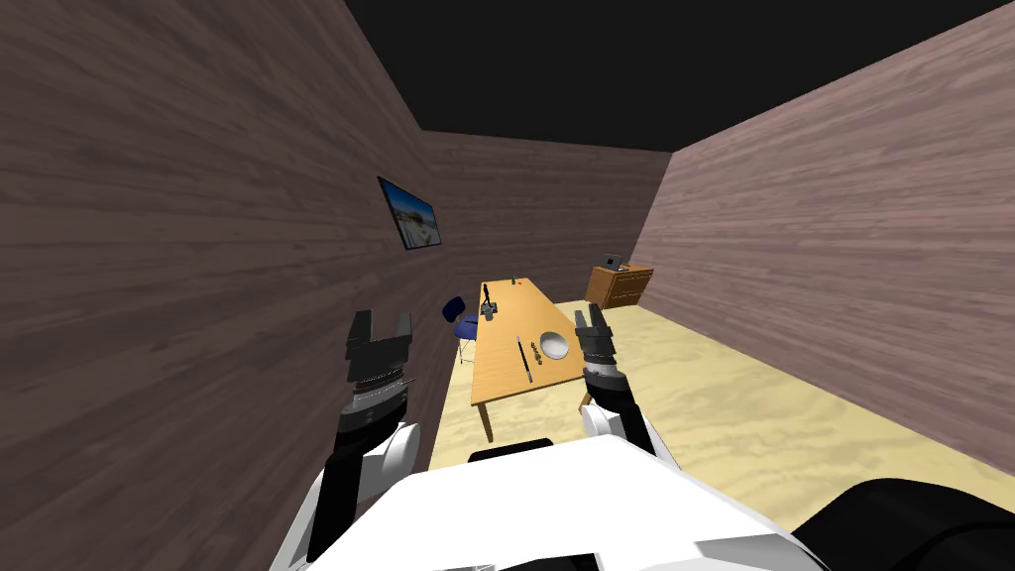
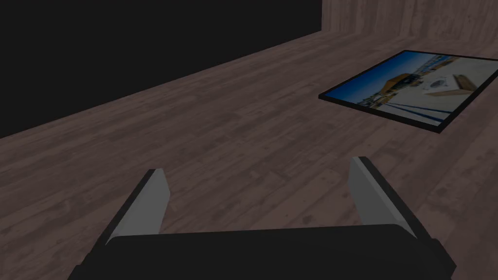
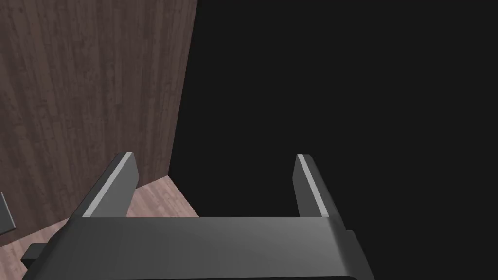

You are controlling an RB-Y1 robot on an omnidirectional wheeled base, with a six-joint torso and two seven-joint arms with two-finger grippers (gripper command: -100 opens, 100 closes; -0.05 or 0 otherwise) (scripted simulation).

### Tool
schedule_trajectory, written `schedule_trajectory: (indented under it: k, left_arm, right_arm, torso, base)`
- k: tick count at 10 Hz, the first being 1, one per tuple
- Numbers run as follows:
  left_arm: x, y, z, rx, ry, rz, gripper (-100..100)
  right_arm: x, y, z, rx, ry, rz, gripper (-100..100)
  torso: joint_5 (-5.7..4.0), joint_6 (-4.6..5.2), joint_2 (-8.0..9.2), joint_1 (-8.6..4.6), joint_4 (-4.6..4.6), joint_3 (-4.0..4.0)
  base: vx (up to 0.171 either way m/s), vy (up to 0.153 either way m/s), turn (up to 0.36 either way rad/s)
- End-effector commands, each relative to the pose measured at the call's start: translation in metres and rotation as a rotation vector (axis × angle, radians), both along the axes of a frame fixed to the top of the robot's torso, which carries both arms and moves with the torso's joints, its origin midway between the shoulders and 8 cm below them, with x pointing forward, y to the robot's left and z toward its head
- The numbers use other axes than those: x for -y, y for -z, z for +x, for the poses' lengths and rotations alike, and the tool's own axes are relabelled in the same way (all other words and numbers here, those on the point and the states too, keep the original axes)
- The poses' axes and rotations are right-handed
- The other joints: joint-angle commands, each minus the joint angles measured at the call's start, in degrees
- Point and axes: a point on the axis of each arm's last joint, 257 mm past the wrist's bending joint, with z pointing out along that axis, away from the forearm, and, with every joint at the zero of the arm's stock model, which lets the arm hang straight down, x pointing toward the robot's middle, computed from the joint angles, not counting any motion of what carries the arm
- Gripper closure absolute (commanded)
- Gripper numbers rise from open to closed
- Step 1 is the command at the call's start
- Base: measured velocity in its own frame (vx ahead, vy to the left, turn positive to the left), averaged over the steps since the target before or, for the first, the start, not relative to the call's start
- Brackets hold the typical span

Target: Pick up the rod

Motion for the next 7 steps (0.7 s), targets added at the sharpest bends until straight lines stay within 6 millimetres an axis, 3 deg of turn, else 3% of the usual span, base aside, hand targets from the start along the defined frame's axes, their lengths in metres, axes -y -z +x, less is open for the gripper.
schedule_trajectory:
  k: [1, 7]
  left_arm:
    - [0.000, 0.000, 0.000, 0.000, 0.000, 0.000, 0]
    - [0.000, 0.000, 0.000, 0.000, 0.000, 0.000, 0]
  right_arm:
    - [-0.009, 0.005, 0.003, -0.024, -0.013, -0.058, -100]
    - [-0.052, 0.046, 0.017, -0.139, -0.053, -0.352, -100]
  torso:
    - [0.00, 0.00, 0.00, 0.00, 0.00, 0.00]
    - [-0.08, -0.02, 0.12, -0.36, 0.03, 0.07]
  base:
    - [-0.013, -0.027, 0.166]
    - [-0.035, -0.081, 0.225]
